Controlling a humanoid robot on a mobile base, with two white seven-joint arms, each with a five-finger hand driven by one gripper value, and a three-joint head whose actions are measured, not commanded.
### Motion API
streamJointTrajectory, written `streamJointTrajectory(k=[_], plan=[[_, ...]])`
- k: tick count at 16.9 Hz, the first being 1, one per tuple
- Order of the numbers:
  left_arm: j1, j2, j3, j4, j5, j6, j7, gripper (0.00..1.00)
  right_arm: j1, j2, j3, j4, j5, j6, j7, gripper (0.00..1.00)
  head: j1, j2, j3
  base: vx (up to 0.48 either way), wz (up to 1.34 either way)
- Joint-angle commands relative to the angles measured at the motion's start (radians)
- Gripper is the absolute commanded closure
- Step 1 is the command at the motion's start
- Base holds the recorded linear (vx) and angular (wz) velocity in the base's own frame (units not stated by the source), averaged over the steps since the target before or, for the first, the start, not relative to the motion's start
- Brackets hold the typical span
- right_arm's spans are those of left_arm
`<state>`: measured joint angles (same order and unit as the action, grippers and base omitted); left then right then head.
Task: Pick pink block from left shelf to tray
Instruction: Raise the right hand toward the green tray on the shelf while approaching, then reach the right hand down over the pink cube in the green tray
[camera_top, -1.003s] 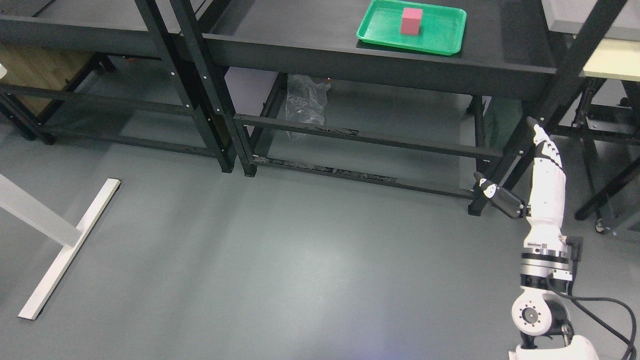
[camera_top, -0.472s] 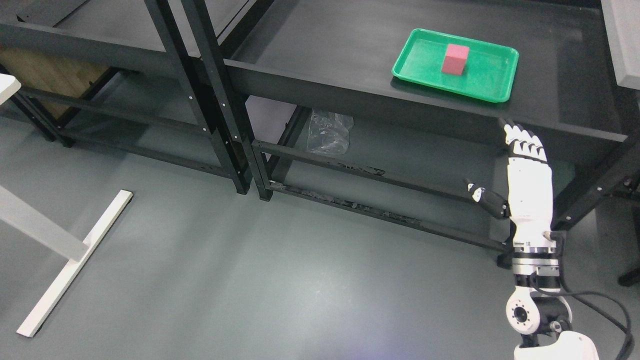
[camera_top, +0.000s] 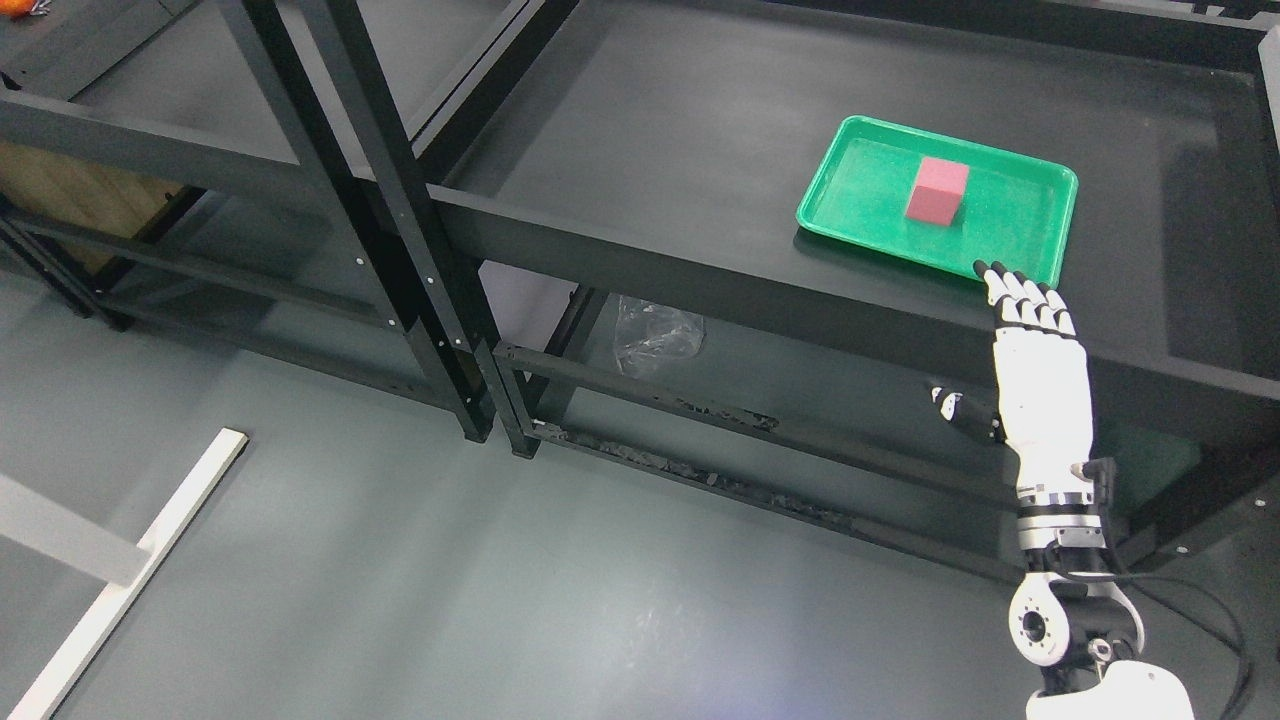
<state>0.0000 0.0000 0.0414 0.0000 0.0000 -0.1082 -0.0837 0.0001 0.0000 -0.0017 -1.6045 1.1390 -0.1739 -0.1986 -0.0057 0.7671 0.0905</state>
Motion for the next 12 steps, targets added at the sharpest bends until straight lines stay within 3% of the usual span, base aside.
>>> streamJointTrajectory(k=[1,12], plan=[[-0.023,0.017,0.0,-0.017,-0.002,-0.001,-0.001,0.0,-0.023,-0.017,-0.017,0.012,-0.022,0.031,0.039,0.02,0.0,0.0,0.0,0.332,-0.01],[-0.023,0.017,0.0,-0.017,-0.002,-0.001,-0.001,0.0,-0.057,-0.017,-0.017,0.034,-0.061,0.086,0.261,0.03,0.0,0.0,0.0,0.33,-0.08]])
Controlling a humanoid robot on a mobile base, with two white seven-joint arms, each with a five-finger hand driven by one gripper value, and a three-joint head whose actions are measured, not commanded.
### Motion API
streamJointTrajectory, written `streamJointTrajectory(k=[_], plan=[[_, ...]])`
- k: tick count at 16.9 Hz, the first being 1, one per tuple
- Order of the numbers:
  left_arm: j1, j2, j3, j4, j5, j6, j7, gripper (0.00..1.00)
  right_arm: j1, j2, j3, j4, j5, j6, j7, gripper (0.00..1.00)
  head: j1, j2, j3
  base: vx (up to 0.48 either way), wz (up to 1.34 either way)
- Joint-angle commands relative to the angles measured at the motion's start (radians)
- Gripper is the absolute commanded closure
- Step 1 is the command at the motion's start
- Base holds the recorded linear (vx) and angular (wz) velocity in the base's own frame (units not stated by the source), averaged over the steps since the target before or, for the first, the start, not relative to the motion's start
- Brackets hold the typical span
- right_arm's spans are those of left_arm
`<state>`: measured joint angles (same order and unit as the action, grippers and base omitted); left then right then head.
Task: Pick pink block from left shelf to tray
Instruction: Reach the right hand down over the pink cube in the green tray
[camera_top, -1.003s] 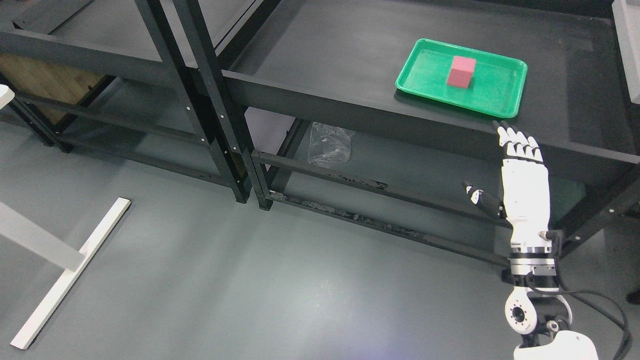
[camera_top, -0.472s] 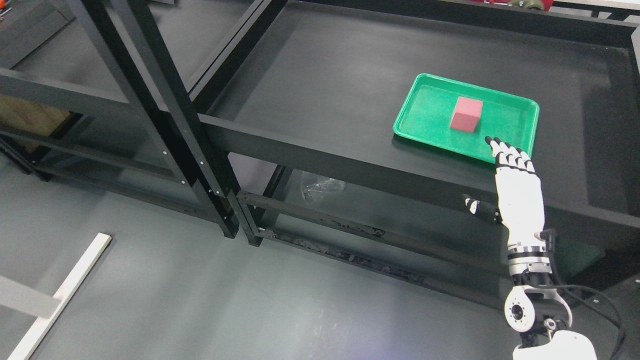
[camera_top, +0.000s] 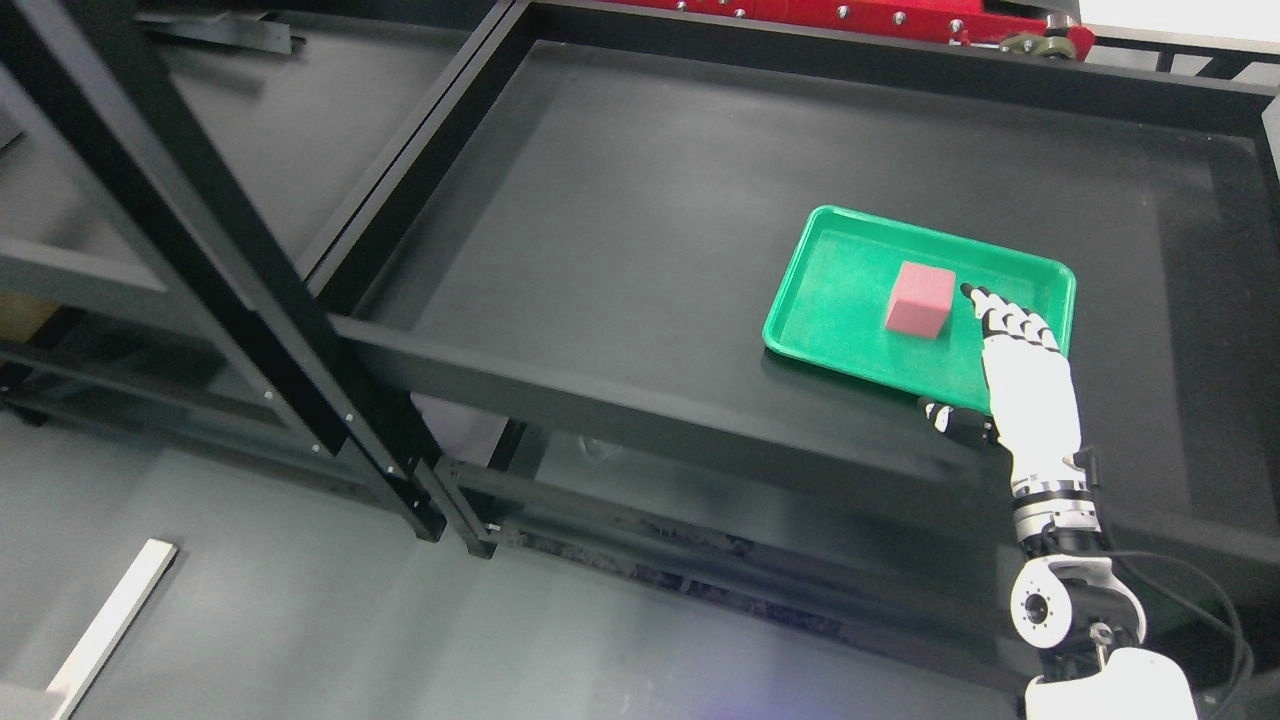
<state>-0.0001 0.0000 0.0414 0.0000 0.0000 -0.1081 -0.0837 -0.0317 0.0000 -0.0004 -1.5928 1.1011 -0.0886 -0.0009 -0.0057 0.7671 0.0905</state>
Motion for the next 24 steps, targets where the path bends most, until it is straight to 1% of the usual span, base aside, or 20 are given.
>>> streamJointTrajectory(k=[1,8,10,13,17,24], plan=[[-0.023,0.017,0.0,-0.017,-0.002,-0.001,-0.001,0.0,-0.028,-0.017,-0.017,0.03,-0.023,0.001,0.08,0.03,0.0,0.0,0.0,0.363,-0.08],[-0.023,0.017,0.0,-0.017,-0.002,-0.001,-0.001,0.0,-0.028,-0.017,0.023,0.077,-0.021,0.003,0.099,0.04,0.0,0.0,0.0,0.276,-0.04],[-0.023,0.017,0.0,-0.017,-0.002,-0.001,-0.001,0.0,-0.019,-0.017,0.054,0.082,-0.021,0.003,0.126,0.04,0.0,0.0,0.0,0.211,0.01],[-0.023,0.017,0.0,-0.017,-0.002,-0.001,-0.001,0.0,0.009,-0.017,0.057,0.08,-0.024,0.0,0.137,0.04,0.0,0.0,0.0,0.176,0.03],[-0.023,0.017,0.0,-0.017,-0.002,-0.001,-0.001,0.0,0.042,-0.061,0.056,0.079,-0.035,-0.002,0.137,0.04,0.0,0.0,0.0,0.118,0.05],[-0.023,0.017,0.0,-0.017,-0.002,-0.001,-0.001,0.0,0.069,-0.097,0.045,0.079,-0.037,0.0,0.137,0.04,0.0,0.0,0.0,0.027,0.0]])
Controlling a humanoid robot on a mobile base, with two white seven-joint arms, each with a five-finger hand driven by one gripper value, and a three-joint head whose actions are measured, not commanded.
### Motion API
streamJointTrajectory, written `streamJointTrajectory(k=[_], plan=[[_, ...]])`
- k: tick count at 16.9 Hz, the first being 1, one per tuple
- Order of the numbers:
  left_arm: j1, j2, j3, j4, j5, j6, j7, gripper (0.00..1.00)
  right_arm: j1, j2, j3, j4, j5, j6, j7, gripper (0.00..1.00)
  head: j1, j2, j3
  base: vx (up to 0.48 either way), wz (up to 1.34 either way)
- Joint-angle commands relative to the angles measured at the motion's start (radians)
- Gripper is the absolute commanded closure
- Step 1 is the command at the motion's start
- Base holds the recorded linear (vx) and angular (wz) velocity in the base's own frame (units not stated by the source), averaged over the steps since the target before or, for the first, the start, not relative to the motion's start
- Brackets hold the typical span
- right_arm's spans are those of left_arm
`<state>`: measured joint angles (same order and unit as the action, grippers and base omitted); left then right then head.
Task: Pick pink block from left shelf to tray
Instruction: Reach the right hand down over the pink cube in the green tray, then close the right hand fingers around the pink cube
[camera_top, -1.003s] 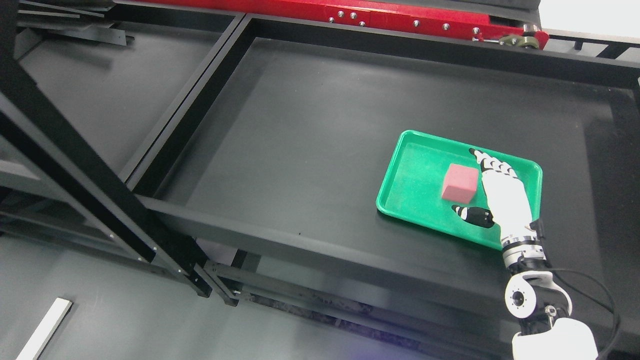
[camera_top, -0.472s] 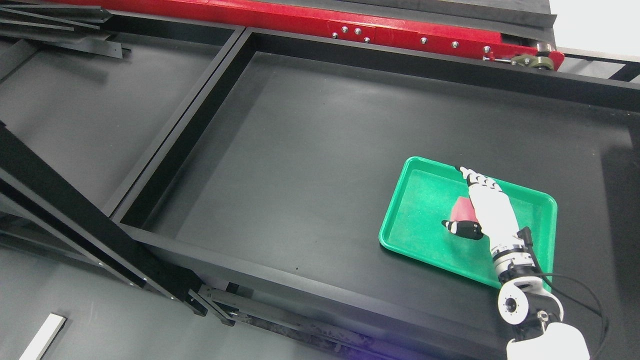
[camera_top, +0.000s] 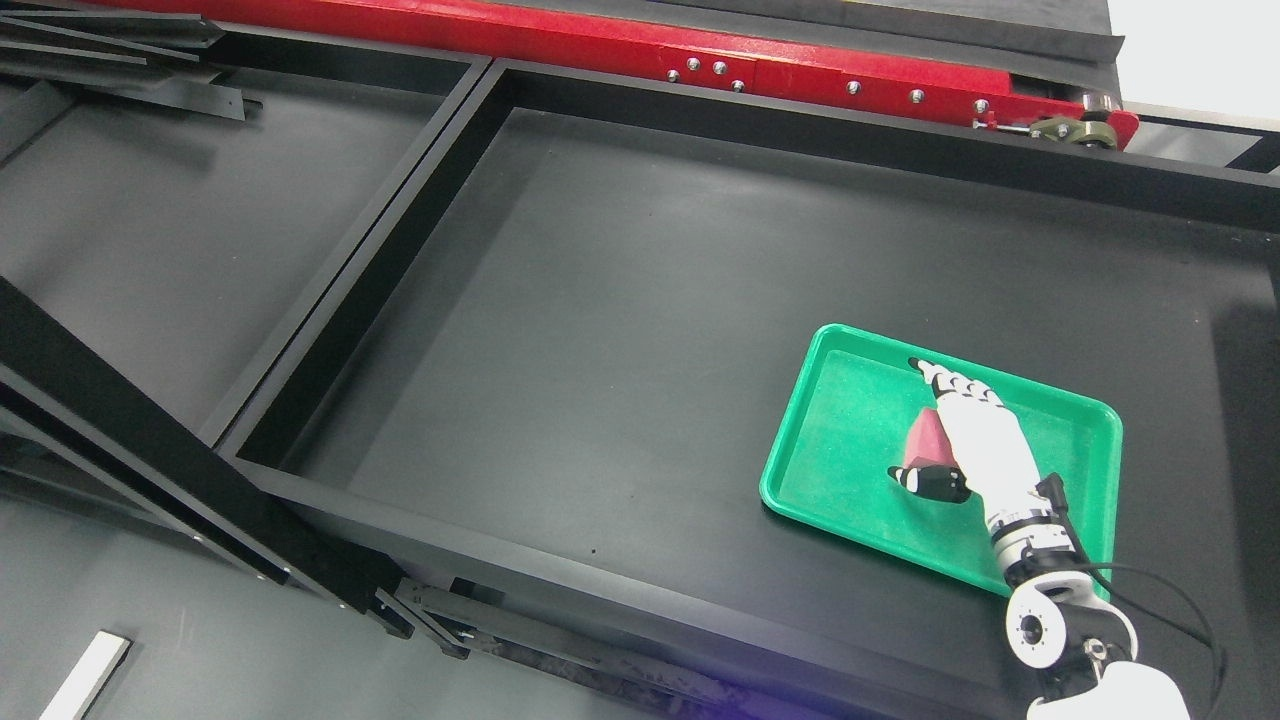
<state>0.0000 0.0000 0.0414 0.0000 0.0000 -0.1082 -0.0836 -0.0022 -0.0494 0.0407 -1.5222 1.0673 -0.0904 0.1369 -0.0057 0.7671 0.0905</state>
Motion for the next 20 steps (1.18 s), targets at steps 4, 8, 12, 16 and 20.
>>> streamJointTrajectory(k=[4,8,12,16,20], plan=[[-0.023,0.017,0.0,-0.017,-0.001,-0.001,-0.001,0.0,0.036,-0.047,0.011,0.02,-0.004,0.001,0.0,0.04,0.0,0.0,0.0,0.0,0.0],[-0.023,0.017,0.0,-0.017,-0.002,-0.001,-0.001,0.0,0.034,-0.047,0.013,0.031,-0.006,0.001,0.0,0.15,0.0,0.0,0.0,0.0,0.0],[-0.023,0.017,0.0,-0.017,-0.002,-0.001,-0.001,0.0,0.041,-0.047,0.016,0.049,-0.006,0.0,0.004,0.17,0.0,0.0,0.0,0.0,0.0],[-0.023,0.017,0.0,-0.017,-0.002,-0.001,-0.001,0.0,0.034,-0.047,0.033,0.103,-0.01,-0.005,0.004,0.18,0.0,0.0,0.0,0.0,0.0],[-0.023,0.017,0.0,-0.017,-0.002,-0.001,-0.001,0.0,0.028,-0.047,0.031,0.103,-0.082,-0.006,0.004,0.68,0.0,0.0,0.0,0.0,0.0]])
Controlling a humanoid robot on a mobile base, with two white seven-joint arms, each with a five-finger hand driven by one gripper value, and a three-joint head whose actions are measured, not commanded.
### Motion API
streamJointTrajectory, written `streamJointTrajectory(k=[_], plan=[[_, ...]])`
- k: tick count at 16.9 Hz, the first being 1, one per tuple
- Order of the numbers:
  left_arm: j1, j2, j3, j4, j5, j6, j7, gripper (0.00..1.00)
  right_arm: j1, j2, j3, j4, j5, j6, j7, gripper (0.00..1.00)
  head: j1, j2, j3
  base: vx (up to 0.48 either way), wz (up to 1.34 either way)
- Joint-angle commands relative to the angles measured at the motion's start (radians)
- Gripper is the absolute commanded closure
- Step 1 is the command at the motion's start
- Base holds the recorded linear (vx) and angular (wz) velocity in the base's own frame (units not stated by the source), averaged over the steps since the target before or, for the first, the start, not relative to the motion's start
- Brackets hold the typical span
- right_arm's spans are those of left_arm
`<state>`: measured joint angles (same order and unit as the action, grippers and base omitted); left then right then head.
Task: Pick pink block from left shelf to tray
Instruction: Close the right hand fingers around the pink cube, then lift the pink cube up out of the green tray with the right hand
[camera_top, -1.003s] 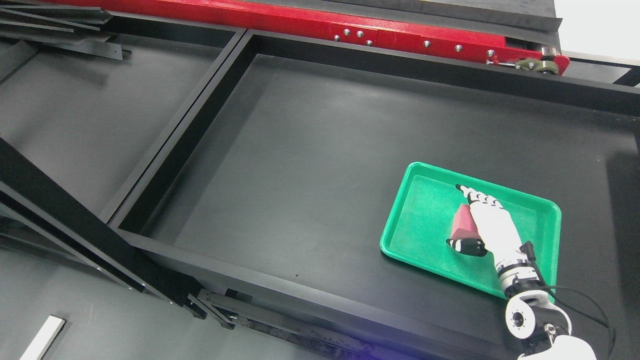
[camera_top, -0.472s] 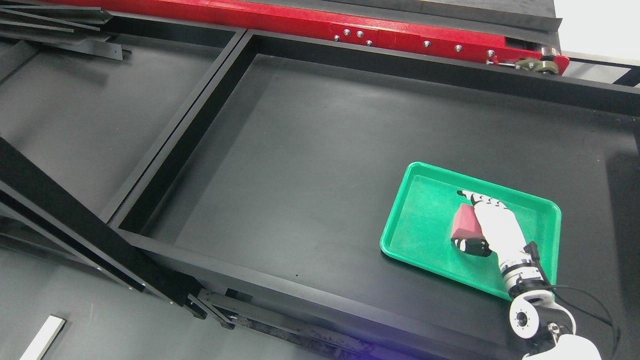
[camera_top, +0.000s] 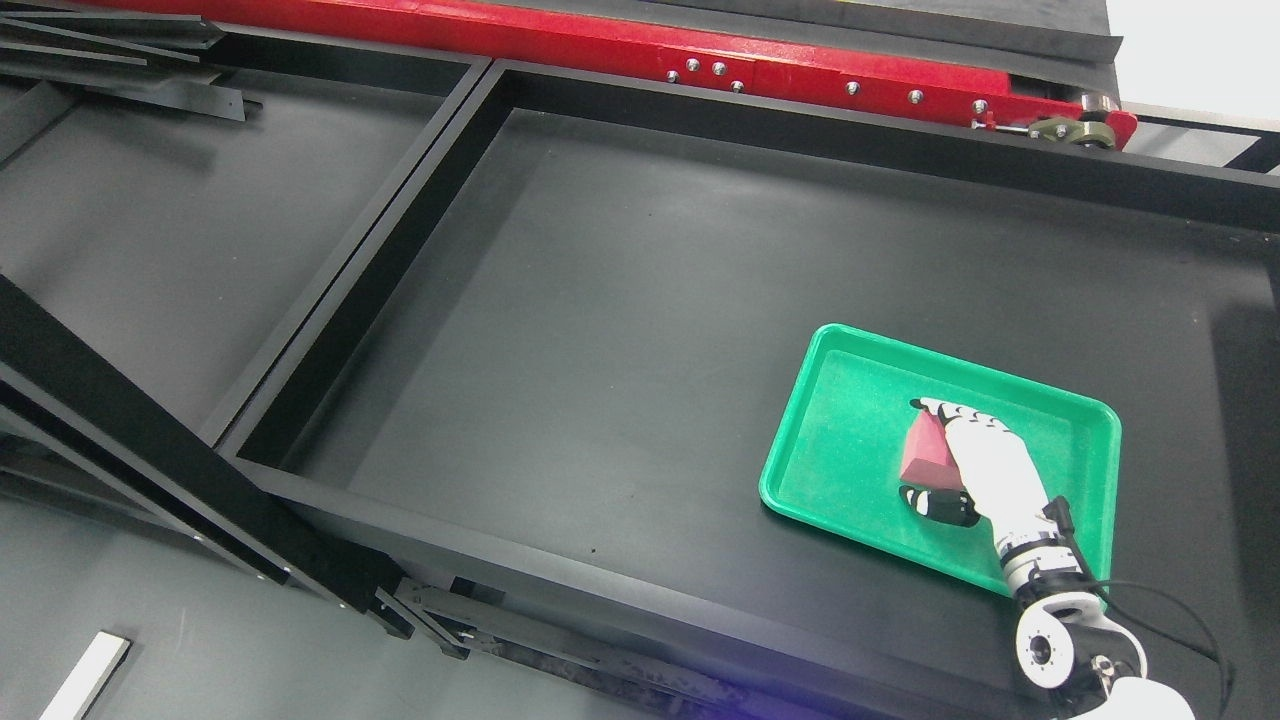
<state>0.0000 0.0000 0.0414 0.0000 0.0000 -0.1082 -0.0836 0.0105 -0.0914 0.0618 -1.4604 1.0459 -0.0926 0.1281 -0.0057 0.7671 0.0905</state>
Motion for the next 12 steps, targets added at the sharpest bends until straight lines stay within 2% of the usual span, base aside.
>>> streamJointTrajectory(k=[1,2,3,7,9,12], plan=[[-0.023,0.017,0.0,-0.017,-0.002,-0.001,-0.001,0.0,0.014,-0.007,0.01,0.043,-0.108,-0.006,0.013,0.89,0.0,0.0,0.0,0.0,0.0],[-0.023,0.017,0.0,-0.017,-0.002,-0.001,-0.001,0.0,0.006,-0.016,0.01,0.046,-0.148,-0.006,0.013,0.98,0.0,0.0,0.0,0.0,0.0],[-0.023,0.017,0.0,-0.017,-0.002,-0.001,-0.001,0.0,-0.006,-0.039,0.01,0.049,-0.158,-0.006,0.002,1.0,0.0,0.0,0.0,0.0,0.0],[-0.023,0.017,0.0,-0.017,-0.002,-0.001,-0.001,0.0,-0.047,-0.056,0.007,0.049,-0.17,-0.018,-0.036,1.0,0.0,0.0,0.0,0.0,0.0],[-0.023,0.017,0.0,-0.017,-0.002,-0.001,-0.001,0.0,-0.066,-0.054,-0.005,0.048,-0.17,-0.079,-0.147,1.0,0.0,0.0,0.0,0.0,0.0],[-0.023,0.017,0.0,-0.017,-0.002,-0.001,-0.001,0.0,-0.067,-0.05,-0.025,0.012,-0.179,-0.113,-0.33,1.0,0.0,0.0,0.0,0.0,0.0]])
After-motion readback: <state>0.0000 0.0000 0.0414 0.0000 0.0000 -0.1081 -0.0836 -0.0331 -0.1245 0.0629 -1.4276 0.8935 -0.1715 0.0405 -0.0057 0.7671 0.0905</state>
